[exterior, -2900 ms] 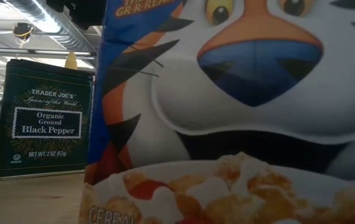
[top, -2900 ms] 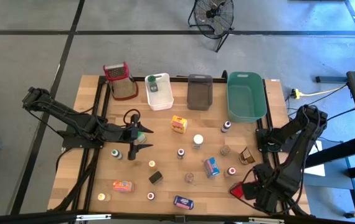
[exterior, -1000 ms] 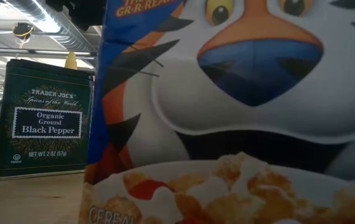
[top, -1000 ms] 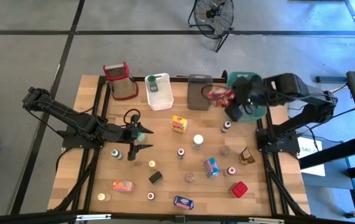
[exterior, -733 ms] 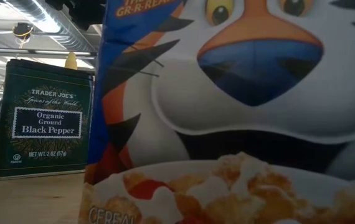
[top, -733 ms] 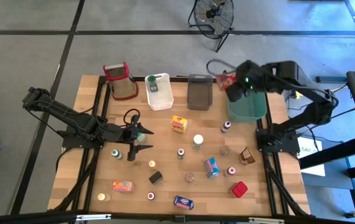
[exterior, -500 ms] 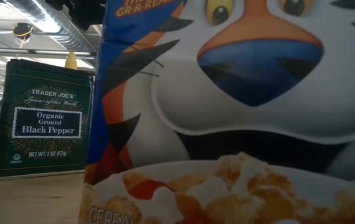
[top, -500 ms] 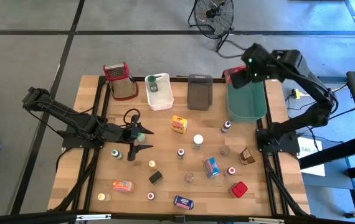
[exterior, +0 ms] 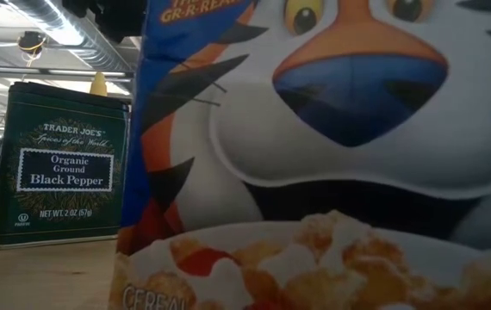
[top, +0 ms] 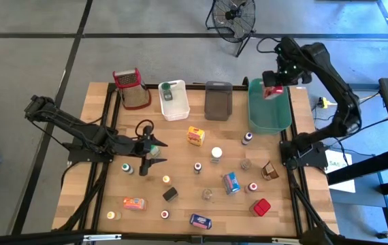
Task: Pick & Place Kitchen Items
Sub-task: Put the red cereal box into the green bin
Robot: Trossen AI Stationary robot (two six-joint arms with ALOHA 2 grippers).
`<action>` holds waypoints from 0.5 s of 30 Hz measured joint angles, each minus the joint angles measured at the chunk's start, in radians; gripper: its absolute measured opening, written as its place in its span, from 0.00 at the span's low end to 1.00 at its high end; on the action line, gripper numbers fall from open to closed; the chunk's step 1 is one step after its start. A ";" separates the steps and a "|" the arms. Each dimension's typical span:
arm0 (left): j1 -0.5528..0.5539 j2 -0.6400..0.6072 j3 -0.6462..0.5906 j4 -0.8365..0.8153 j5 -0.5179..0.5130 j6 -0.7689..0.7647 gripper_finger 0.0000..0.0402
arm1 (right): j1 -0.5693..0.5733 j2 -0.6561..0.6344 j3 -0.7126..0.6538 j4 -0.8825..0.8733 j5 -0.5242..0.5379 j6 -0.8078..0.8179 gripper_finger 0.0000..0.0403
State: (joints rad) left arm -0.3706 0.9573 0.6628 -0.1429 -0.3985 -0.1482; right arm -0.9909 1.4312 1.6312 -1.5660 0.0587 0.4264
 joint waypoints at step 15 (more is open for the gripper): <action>0.000 0.010 0.000 -0.005 -0.004 0.065 0.64 | -0.031 0.143 0.000 0.101 -0.037 -0.099 0.36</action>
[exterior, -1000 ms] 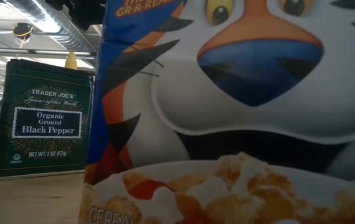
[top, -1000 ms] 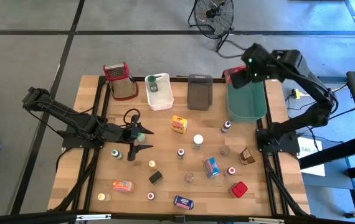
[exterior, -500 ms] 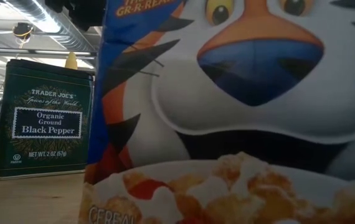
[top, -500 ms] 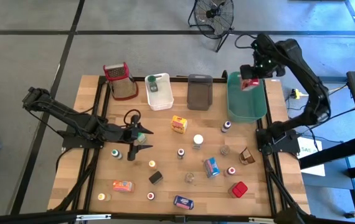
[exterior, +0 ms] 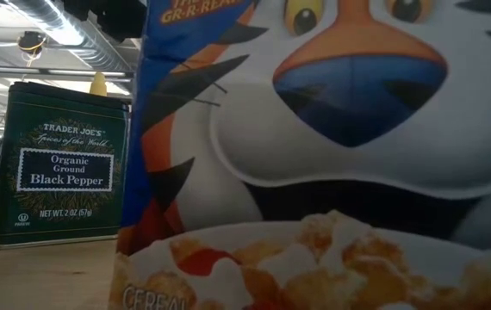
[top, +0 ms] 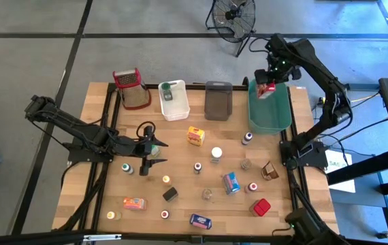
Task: Pick & Place Kitchen Items
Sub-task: Put the red cereal box into the green bin
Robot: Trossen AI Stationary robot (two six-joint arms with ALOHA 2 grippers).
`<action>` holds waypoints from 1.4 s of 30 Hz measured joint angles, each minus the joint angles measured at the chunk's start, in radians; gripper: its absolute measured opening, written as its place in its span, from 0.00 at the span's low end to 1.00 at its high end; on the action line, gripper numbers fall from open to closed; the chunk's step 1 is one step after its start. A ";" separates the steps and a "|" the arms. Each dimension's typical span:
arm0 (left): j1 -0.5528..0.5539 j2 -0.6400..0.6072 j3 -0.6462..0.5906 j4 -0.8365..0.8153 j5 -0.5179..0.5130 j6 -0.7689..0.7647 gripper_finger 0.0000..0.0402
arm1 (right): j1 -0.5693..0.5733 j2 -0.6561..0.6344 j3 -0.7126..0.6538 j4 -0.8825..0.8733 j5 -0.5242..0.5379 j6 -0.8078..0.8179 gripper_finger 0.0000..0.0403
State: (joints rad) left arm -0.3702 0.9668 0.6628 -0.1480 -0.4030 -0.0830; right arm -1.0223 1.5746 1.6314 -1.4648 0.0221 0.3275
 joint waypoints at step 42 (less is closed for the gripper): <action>0.000 0.000 0.000 -0.006 0.005 0.097 0.63 | -0.007 0.074 0.001 -0.021 0.074 -0.638 0.36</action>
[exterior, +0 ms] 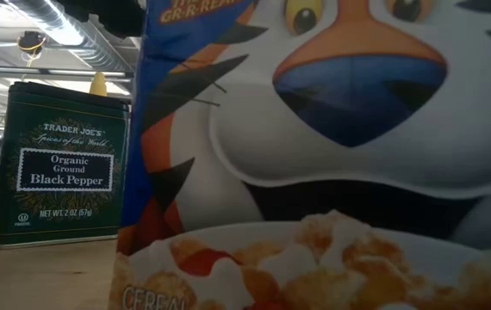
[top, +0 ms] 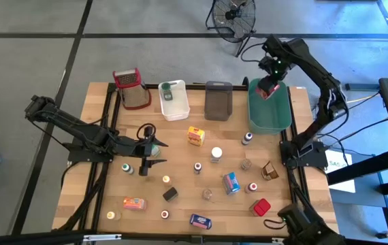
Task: Pick & Place Kitchen Items
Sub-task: Put the red cereal box into the green bin
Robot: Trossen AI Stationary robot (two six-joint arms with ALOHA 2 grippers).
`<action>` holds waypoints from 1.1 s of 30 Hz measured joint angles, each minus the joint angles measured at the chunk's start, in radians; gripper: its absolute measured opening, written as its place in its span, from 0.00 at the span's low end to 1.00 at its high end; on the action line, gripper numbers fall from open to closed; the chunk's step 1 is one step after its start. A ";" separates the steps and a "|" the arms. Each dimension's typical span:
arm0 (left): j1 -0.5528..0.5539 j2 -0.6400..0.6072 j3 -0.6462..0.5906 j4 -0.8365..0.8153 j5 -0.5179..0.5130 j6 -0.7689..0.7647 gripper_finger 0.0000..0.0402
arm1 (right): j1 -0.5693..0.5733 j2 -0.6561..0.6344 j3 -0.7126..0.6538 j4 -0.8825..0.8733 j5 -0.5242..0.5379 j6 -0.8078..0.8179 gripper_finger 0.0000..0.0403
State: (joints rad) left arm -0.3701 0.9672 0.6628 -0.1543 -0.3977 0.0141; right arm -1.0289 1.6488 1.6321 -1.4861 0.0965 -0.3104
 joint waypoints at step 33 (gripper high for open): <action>0.000 0.000 0.000 0.001 0.000 0.079 0.63 | 0.061 0.046 -0.043 0.028 0.045 -0.373 0.36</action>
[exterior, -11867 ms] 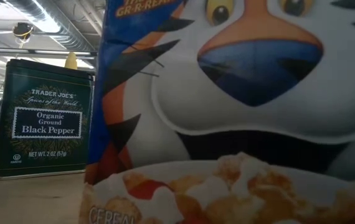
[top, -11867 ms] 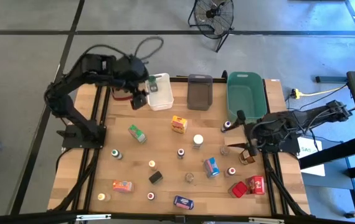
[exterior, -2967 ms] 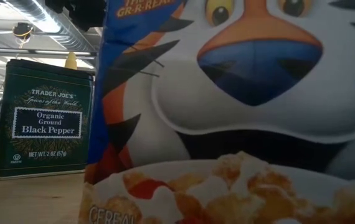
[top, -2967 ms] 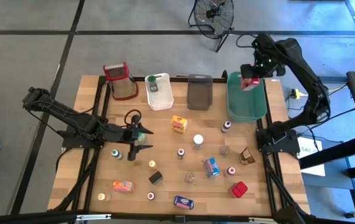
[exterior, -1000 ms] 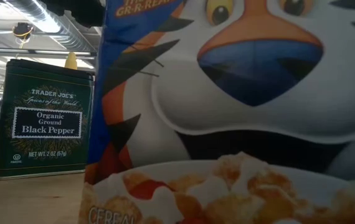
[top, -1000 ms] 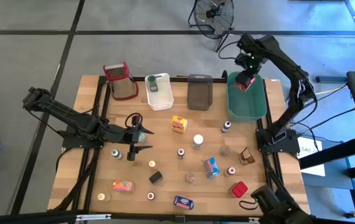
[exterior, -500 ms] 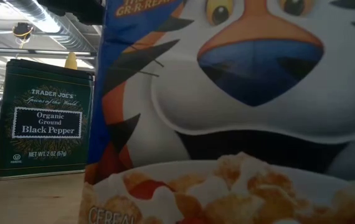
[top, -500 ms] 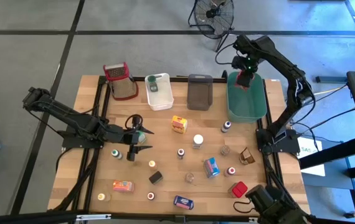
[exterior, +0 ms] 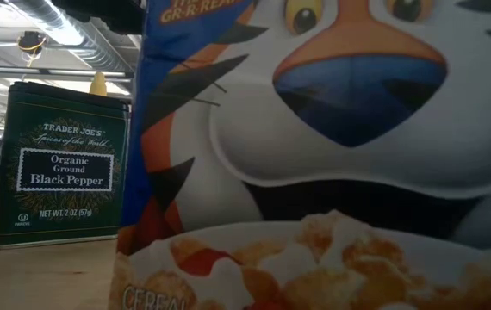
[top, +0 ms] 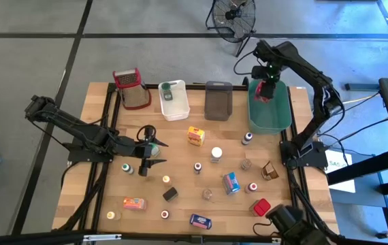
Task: Pick & Place Kitchen Items
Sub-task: Put the red cereal box into the green bin
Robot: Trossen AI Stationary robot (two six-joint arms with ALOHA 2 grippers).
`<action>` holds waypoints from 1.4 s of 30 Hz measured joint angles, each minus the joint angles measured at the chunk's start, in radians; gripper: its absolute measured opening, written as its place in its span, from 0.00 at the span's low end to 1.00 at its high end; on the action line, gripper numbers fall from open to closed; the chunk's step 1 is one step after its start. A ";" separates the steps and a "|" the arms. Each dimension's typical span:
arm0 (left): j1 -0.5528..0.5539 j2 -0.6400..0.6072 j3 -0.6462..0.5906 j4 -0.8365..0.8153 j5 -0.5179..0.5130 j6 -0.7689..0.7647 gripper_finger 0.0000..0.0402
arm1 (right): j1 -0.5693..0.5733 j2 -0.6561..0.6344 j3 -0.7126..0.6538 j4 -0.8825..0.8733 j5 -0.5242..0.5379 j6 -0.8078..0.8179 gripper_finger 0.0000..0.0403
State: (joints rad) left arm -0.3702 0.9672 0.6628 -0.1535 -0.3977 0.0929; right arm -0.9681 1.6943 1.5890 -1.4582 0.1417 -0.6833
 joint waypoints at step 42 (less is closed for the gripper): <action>0.000 0.000 0.000 0.008 0.011 0.047 0.63 | 0.044 0.105 -0.003 0.155 -0.037 -0.216 0.36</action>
State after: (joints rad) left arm -0.3698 0.9672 0.6624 -0.1459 -0.3866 0.1398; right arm -0.9241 1.7990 1.5860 -1.3033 0.1043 -0.8989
